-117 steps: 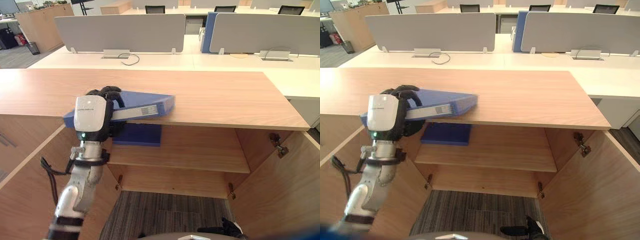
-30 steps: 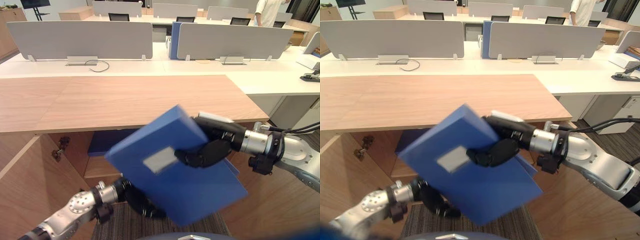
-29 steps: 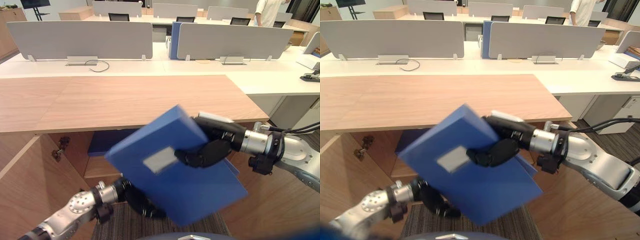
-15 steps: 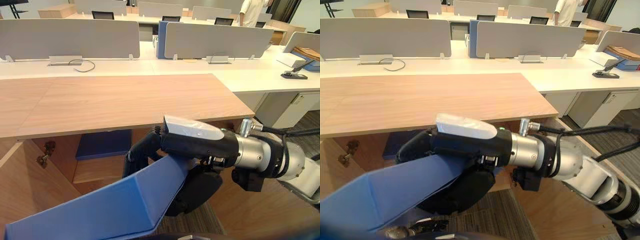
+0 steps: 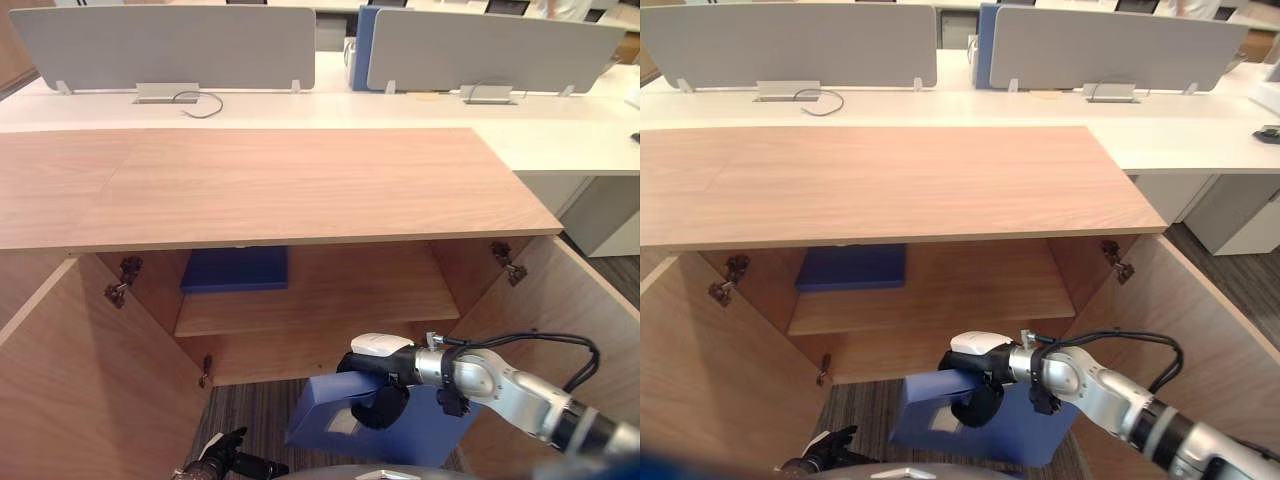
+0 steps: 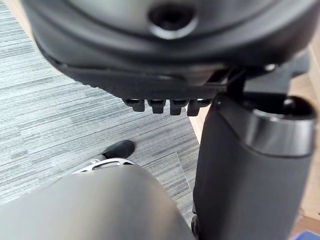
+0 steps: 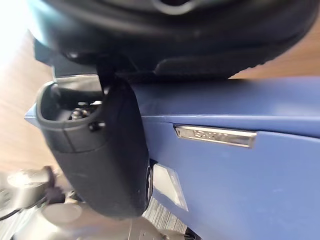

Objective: Walk over to the cabinet, pick up the folder, carry it to the office cabinet, place the folder inside the office cabinet, then close the office cabinet door

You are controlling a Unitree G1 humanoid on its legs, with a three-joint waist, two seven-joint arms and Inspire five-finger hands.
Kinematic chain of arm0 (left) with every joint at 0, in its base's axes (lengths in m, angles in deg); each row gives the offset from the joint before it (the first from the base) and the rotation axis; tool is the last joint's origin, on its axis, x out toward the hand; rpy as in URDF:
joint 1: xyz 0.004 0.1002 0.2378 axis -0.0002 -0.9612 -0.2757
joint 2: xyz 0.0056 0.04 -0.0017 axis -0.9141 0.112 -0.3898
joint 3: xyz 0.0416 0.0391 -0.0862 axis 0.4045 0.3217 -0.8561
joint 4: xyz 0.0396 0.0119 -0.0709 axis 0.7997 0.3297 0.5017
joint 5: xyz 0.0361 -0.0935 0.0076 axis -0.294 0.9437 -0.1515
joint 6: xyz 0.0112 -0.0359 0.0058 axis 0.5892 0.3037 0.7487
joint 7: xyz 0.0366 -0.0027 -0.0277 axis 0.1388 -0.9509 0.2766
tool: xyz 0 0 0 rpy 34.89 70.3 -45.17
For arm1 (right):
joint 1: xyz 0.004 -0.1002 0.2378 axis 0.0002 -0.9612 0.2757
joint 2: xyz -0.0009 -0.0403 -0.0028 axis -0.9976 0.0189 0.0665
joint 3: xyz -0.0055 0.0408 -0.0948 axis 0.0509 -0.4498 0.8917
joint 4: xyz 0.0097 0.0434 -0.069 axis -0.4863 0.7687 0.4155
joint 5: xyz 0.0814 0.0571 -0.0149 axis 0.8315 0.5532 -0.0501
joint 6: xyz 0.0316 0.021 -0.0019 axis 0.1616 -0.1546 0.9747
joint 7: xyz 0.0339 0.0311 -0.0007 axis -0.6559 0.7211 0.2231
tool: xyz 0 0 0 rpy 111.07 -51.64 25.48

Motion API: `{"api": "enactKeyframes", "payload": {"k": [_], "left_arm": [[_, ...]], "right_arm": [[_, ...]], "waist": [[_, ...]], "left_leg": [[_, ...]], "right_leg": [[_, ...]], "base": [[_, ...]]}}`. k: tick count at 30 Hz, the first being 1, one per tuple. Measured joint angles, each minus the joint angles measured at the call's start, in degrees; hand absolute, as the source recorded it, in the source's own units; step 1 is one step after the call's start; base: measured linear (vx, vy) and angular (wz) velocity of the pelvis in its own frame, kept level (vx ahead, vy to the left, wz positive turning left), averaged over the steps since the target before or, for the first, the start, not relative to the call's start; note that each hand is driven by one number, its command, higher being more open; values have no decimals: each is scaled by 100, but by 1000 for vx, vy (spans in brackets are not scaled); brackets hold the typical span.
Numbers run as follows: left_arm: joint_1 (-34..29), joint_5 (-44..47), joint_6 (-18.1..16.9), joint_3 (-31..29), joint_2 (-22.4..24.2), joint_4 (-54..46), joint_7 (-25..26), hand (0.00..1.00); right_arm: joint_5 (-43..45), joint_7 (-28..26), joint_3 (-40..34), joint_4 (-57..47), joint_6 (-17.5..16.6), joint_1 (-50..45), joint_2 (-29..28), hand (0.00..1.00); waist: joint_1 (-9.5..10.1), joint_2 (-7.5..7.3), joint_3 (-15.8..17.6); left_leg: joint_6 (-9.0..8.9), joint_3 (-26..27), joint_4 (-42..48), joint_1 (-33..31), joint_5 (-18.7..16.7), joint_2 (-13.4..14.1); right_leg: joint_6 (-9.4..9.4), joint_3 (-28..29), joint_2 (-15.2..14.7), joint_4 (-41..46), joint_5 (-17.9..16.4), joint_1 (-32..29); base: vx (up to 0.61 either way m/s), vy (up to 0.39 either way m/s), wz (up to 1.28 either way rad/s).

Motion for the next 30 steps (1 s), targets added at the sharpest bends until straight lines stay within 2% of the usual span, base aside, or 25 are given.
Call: {"api": "enactKeyframes", "payload": {"k": [1,2,3,4,5,6,8,9,10,12,13,14,15,16,17,18,19,20,21,23,26,30], "left_arm": [[43,43,43,-7,65,-4,131,100],[77,184,87,-35,117,-14,314,100],[80,257,118,-86,164,-40,397,100],[86,347,174,-200,280,-110,543,100],[111,494,231,-247,338,-164,673,100],[116,573,247,-252,339,-185,735,100],[126,788,252,-266,389,-255,867,100],[140,879,250,-359,390,-282,942,100],[153,907,249,-396,387,-286,971,100],[229,958,254,-533,390,-311,1157,100],[266,969,255,-619,396,-326,1200,100],[353,1037,261,-784,406,-377,1369,100],[479,1175,262,-1093,488,-461,1540,100],[533,1264,266,-1273,531,-509,1600,100],[569,1420,280,-1576,617,-643,1704,100],[578,1608,277,-1787,713,-800,1730,100],[580,1657,277,-1861,750,-873,1746,100],[585,1727,274,-2032,801,-967,1801,100],[585,1759,275,-2123,811,-994,1826,100],[587,1826,399,-2676,837,-1000,1909,100],[466,2043,641,-3448,967,-977,1945,100],[385,2280,851,-3990,1180,-977,1929,100]], "right_arm": [[-32,120,-400,755,83,11,-609,0],[17,465,-921,1563,277,87,-1247,0],[51,658,-1250,1940,399,150,-1598,0],[411,1029,-1963,2629,620,355,-2213,0],[1088,1448,-2465,3062,771,559,-2577,0],[1499,1648,-2682,3200,813,632,-2711,0],[3223,2186,-3101,3457,813,831,-3004,0],[4625,2347,-3341,3463,792,918,-3183,0],[5149,2377,-3485,3462,753,955,-3268,0],[7113,2390,-3955,3379,379,1101,-3615,0],[7491,2408,-4135,3270,269,1144,-3731,0],[8203,2441,-4347,2988,-72,1230,-3938,0],[8810,2445,-4493,2518,-440,1269,-4090,0],[9043,2447,-4507,2263,-642,1269,-4153,0],[9427,2470,-4537,1818,-987,1266,-4244,0],[9607,2543,-4544,1408,-1286,1251,-4281,0],[9605,2596,-4535,1239,-1420,1244,-4284,0],[9434,2776,-4530,1017,-1557,1261,-4277,0],[9401,2825,-4515,946,-1583,1282,-4270,0],[9332,2996,-4497,849,-1575,1439,-4135,0],[9305,3269,-4530,851,-1437,1790,-3877,0],[9151,3622,-4719,1019,-1054,2543,-3670,0]], "waist": [[6,76,88],[16,162,200],[14,200,241],[17,279,347],[68,346,480],[93,373,509],[159,404,637],[179,403,728],[188,402,768],[197,401,985],[196,386,1071],[200,324,1263],[228,321,1542],[242,322,1658],[244,333,1794],[247,367,1873],[255,383,1891],[281,393,1905],[287,396,1907],[271,408,1915],[283,447,1945],[343,521,2008]], "left_leg": [[2,-74,0,-60,28,-4],[1,-150,0,-115,54,-6],[2,-179,0,-158,69,-8],[7,-237,0,-249,106,-10],[9,-286,1,-300,133,-10],[10,-303,2,-348,144,-8],[18,-359,3,-428,172,-4],[16,-367,3,-431,174,-5],[16,-368,3,-432,175,-5],[17,-367,25,-450,181,14],[4,-370,115,-509,171,28],[-81,-442,597,-827,-4,76],[-80,-500,1307,-1188,-318,188],[-87,-517,1683,-1370,-479,245],[-91,-564,2393,-1744,-822,342],[-109,-617,3092,-2103,-1155,434],[-112,-636,3432,-2265,-1314,475],[-129,-633,4072,-2589,-1646,568],[-135,-625,4392,-2758,-1813,623],[-169,-642,5560,-3381,-2376,827],[-186,-687,6610,-3989,-2833,942],[-182,-756,7587,-4599,-3210,952]], "right_leg": [[1,-76,-10,-4,0,-7],[2,-144,-15,-12,-1,-17],[1,-185,-21,-9,-1,-42],[1,-237,-24,7,-1,-98],[1,-278,-25,20,0,-123],[1,-295,-25,26,0,-166],[0,-361,-21,29,3,-195],[1,-374,-20,13,3,-176],[1,-376,-20,9,3,-174],[-2,-375,-13,23,6,-174],[-3,-375,-13,62,6,-195],[-19,-376,-14,208,-3,-326],[-106,-374,30,519,-72,-490],[-121,-373,47,725,-142,-594],[-144,-364,61,1222,-374,-846],[-152,-340,59,1789,-630,-1137],[-149,-322,57,2083,-765,-1287],[-169,-233,61,2650,-1071,-1611],[-172,-198,63,2930,-1233,-1786],[-132,-17,109,4017,-1741,-2444],[-82,192,112,5037,-2161,-3095],[-10,271,-73,6043,-2494,-3770]], "base": [[-14,-15,34],[-20,-14,32],[-28,-14,29],[-22,-15,26],[-20,-14,23],[-4,-13,19],[29,-14,14],[38,-10,7],[0,0,0],[0,0,0],[-35,-19,7],[-85,-37,11],[-115,-42,10],[-142,-46,7],[-174,-56,2],[-145,-47,0],[-181,-38,-13],[-131,-12,-21],[-190,-15,-34],[-129,-14,-34],[-60,-1,-18],[-48,49,-5]]}}
